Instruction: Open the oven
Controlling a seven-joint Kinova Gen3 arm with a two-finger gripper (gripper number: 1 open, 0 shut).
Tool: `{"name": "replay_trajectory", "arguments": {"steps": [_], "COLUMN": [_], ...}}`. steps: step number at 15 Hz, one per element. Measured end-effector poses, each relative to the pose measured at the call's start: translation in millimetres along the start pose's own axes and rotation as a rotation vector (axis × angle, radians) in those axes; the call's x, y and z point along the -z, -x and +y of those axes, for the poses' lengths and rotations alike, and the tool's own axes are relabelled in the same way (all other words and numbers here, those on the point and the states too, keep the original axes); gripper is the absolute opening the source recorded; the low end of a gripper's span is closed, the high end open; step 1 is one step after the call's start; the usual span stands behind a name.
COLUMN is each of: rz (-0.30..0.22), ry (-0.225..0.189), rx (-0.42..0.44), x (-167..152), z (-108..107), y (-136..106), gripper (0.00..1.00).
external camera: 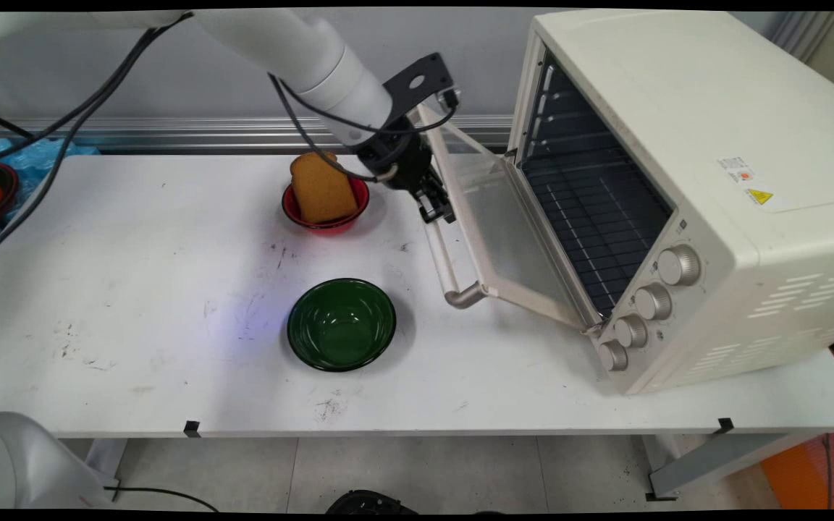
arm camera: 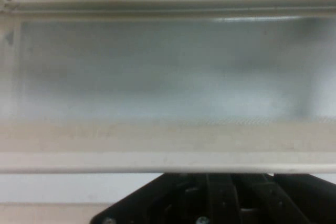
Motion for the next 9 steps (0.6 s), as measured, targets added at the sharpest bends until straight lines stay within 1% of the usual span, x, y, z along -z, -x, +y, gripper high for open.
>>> {"name": "replay_trajectory", "arguments": {"steps": [9], "rz": [0.041], "ry": [-0.011], "rx": [0.041], "x": [7.3], "z": [0.3], "y": [42.7], "gripper": [0.00]}}
